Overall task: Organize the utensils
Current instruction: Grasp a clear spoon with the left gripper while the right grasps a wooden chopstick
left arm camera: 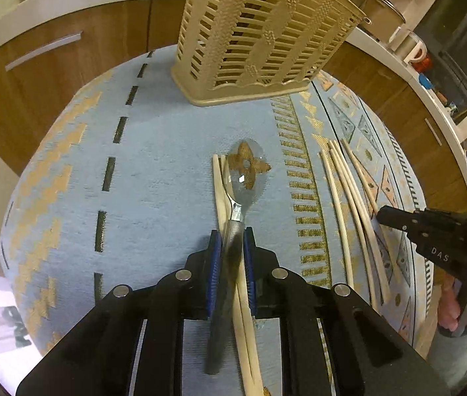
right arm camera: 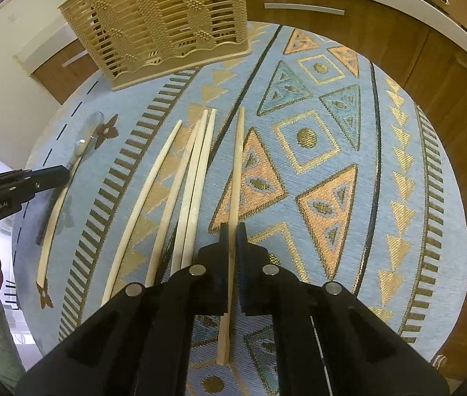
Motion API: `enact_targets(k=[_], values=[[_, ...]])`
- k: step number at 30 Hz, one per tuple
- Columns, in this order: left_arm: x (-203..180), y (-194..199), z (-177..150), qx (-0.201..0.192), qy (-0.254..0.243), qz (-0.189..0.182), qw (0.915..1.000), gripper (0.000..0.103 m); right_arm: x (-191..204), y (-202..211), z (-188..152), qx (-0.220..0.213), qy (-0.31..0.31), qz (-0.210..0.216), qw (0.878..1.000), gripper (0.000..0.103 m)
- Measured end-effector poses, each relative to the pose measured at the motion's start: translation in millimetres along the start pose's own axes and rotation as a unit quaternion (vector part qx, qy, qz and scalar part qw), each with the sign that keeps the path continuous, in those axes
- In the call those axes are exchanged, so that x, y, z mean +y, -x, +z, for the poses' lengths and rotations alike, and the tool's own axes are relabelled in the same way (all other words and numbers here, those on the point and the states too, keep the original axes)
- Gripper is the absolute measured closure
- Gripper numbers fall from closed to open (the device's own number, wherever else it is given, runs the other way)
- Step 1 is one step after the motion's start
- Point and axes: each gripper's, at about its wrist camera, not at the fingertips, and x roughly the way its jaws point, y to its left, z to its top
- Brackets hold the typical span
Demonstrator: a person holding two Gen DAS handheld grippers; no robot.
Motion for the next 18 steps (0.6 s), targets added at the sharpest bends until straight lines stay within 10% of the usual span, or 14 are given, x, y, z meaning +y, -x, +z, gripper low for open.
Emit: enact_targets(k=[18], values=[[19.6, 18.9, -9.4, -0.01, -0.005, 0.049, 0.9987, 0.099, 2.9, -2.9, -0.3, 0.003, 0.003, 0.008, 1.0, 0.098]])
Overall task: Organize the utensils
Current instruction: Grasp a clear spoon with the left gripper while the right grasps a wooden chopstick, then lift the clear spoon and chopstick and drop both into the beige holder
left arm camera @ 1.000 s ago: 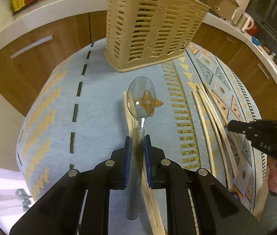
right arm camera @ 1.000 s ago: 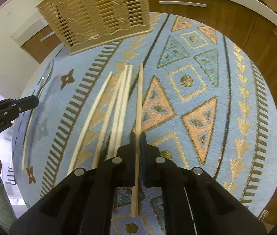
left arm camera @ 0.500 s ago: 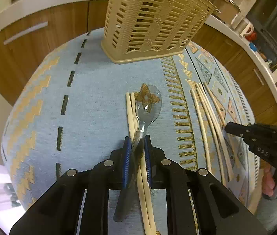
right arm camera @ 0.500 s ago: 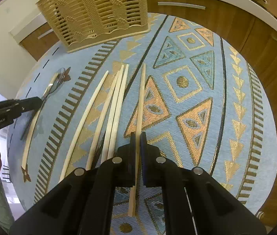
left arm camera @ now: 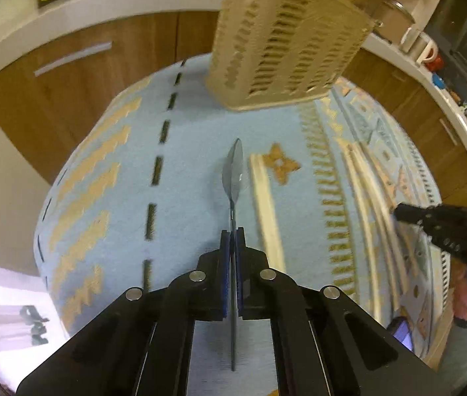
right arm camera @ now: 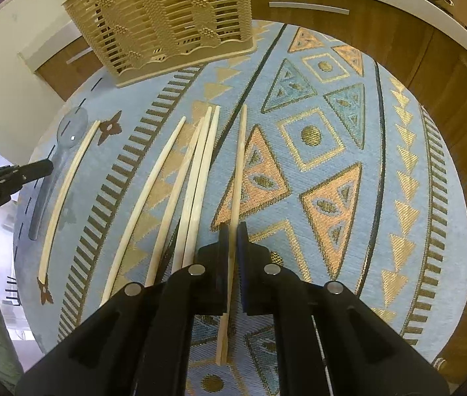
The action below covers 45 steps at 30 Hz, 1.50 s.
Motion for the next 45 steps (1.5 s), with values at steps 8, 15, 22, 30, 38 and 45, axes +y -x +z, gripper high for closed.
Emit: enact_targets(k=[8, 15, 22, 30, 38, 45], values=[[1.9, -0.8, 5.0, 0.002, -0.014, 0.021, 0.9997, 0.076, -16.3, 5.1, 4.8, -0.008, -0.03, 0.058, 0.998, 0.088], [-18.8, -14.4, 14.7, 0.017, -0.061, 0.072, 0.9954, 0.073, -20.0, 15.5, 11.4, -0.017, -0.017, 0.022, 0.999, 0.065], [-28.1, -20.3, 21.3, 0.028, -0.084, 0.094, 0.9916, 0.076, -3.4, -5.1, 26.3, 0.044, 0.017, -0.011, 0.999, 0.082], [-31.3, -17.7, 17.7, 0.007, -0.072, 0.096, 0.9928, 0.093, 9.6, -2.4, 27.5, 0.044, 0.037, -0.039, 0.998, 0.099], [-30.1, 29.9, 21.9, -0.07, -0.061, 0.015, 0.9956, 0.093, 9.3, 61.1, 25.8, -0.052, 0.036, 0.005, 0.998, 0.099], [-47.4, 101.3, 52.0, -0.186, -0.059, -0.028, 0.9804, 0.093, 21.1, 134.2, 70.8, -0.178, 0.056, 0.036, 0.982, 0.1]])
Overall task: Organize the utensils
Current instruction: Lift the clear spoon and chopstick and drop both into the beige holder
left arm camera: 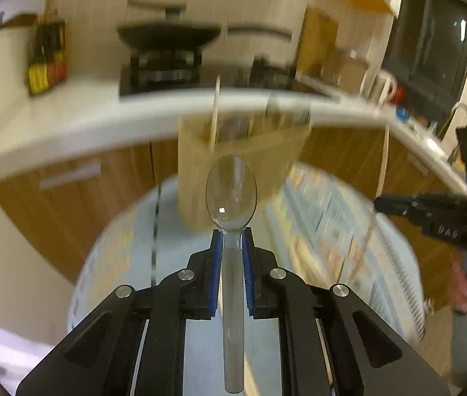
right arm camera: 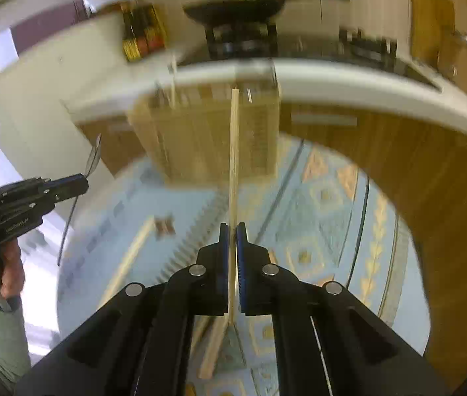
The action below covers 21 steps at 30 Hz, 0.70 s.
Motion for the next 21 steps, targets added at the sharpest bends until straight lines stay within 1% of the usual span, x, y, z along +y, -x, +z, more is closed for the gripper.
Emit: enact_targets(k=[2, 3, 7, 10, 13, 15, 17, 19, 21], values=[[-3.0, 11.4, 20.9, -0.037, 0.005, -0.006, 0.9993, 0.093, 4.7, 4.2, 19.3, -0.027, 0.003, 0.004, 1.0, 0.1], [-3.5, 14.5, 26.9, -0.049, 0.006, -0.009, 0.9987, 0.093, 5.2, 3.5, 26.4, -0.036, 0.004, 0.005, 0.999, 0.1], [-8.8, 23.4, 67.1, -0.109, 0.013, -0.01, 0.9939, 0.093, 7.4, 12.1, 64.3, -0.084, -0.003, 0.022, 0.996, 0.1], [-10.4, 19.1, 91.7, -0.137, 0.018, -0.012, 0.9903, 0.093, 3.7, 17.5, 91.8, -0.106, -0.012, 0.035, 0.994, 0.1], [-11.0, 9.5, 116.3, -0.165, 0.024, -0.011, 0.9859, 0.093, -3.3, 21.3, 116.5, -0.13, -0.02, 0.03, 0.991, 0.1], [-9.4, 3.7, 125.4, -0.177, 0.029, -0.014, 0.9837, 0.093, -9.3, 21.0, 132.3, -0.139, -0.027, 0.028, 0.99, 0.1], [-4.6, -9.5, 134.0, -0.19, 0.039, -0.015, 0.9809, 0.093, -15.8, 14.8, 143.9, -0.139, -0.032, 0.016, 0.99, 0.1], [-0.3, -25.6, 136.3, -0.209, 0.047, -0.015, 0.9767, 0.093, -21.8, 4.5, 150.9, -0.132, -0.039, 0.012, 0.99, 0.1], [4.6, -39.9, 137.2, -0.214, 0.052, -0.009, 0.9754, 0.093, -25.4, -7.9, 153.6, -0.13, -0.04, -0.001, 0.991, 0.1]])
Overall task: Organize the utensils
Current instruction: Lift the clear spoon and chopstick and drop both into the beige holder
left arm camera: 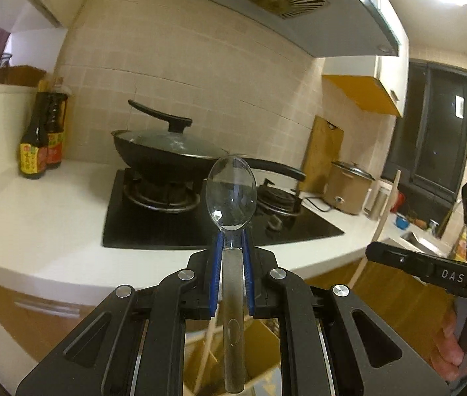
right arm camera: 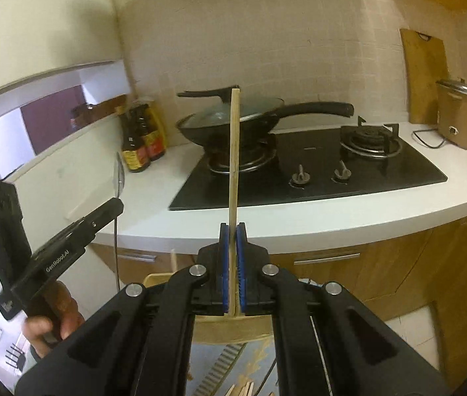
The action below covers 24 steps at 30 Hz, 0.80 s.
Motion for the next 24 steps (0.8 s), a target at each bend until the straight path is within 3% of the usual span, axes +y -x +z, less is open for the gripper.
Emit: enact_targets(k=[5, 11, 17, 24], values=[[8.8, -24.3, -21.6, -0.018, -0.011, 0.035, 0.9992, 0.093, -2.7, -31.9, -11.5, 0.001, 0.01, -0.027, 1.0, 0.1], [21.4, -36.0, -38.7, -0.011, -0.005, 0.039, 0.9992, 0.093, -8.8, -58.5, -26.1, 0.019, 0.001, -0.029, 0.999, 0.1], [29.2, -29.6, -45.3, -0.005, 0.001, 0.035, 0.9994, 0.092, -2.8, -58.7, -35.4, 0.028, 0.002, -0.022, 0.999, 0.1], [32.7, 3.0, -49.0, -0.001, 0.019, 0.029, 0.9994, 0.064, 2.6, -35.0, -50.5, 0.044, -0.004, -0.001, 0.999, 0.096]])
